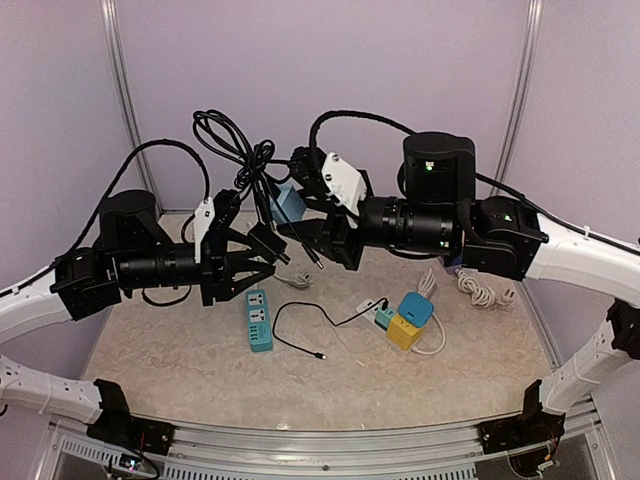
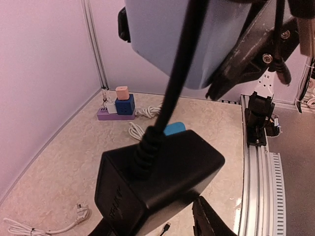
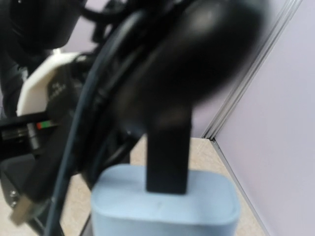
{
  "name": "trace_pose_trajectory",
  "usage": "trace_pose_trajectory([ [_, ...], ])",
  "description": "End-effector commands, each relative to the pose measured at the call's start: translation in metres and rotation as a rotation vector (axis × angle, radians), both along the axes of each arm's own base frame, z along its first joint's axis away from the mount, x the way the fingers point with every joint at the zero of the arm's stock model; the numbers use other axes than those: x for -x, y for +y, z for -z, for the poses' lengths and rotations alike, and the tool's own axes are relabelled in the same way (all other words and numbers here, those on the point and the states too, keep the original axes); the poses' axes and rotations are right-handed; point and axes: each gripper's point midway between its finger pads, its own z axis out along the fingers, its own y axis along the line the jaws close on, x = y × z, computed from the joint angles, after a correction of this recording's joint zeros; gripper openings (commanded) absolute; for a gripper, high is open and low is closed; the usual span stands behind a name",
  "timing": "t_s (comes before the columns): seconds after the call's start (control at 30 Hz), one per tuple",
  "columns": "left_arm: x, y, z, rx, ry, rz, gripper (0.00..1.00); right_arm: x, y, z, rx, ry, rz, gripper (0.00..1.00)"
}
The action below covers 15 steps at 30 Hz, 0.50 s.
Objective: Insert the plug
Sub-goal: Pick up the plug from the center of the board.
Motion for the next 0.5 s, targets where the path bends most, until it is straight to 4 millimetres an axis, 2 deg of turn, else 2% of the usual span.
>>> trace_pose_trajectory([
  [0.0,0.011,-0.001,-0.012,0.027,-0.020,0.048,0.40,0.000,-0.009,-0.034,-0.090,-0.035,0.000,0.00],
  [0.07,0.013,0.001,-0.019,0.049,-0.027,0.051,0.44,-0.002,-0.007,-0.031,-0.082,-0.030,0.002,0.00],
  [0.13,0.014,0.002,-0.023,0.059,-0.033,0.054,0.60,-0.003,-0.007,-0.029,-0.078,-0.026,0.004,0.00],
  [0.2,0.015,0.004,-0.023,0.060,-0.044,0.053,0.66,-0.004,-0.006,-0.029,-0.077,-0.024,0.004,0.00],
  [0.37,0.017,0.017,-0.025,0.052,-0.124,0.031,0.69,0.006,-0.009,-0.032,-0.091,0.002,-0.090,0.00],
  [0.47,0.032,0.022,-0.033,0.082,-0.150,0.097,0.69,0.010,-0.013,-0.035,-0.110,0.028,-0.162,0.00],
])
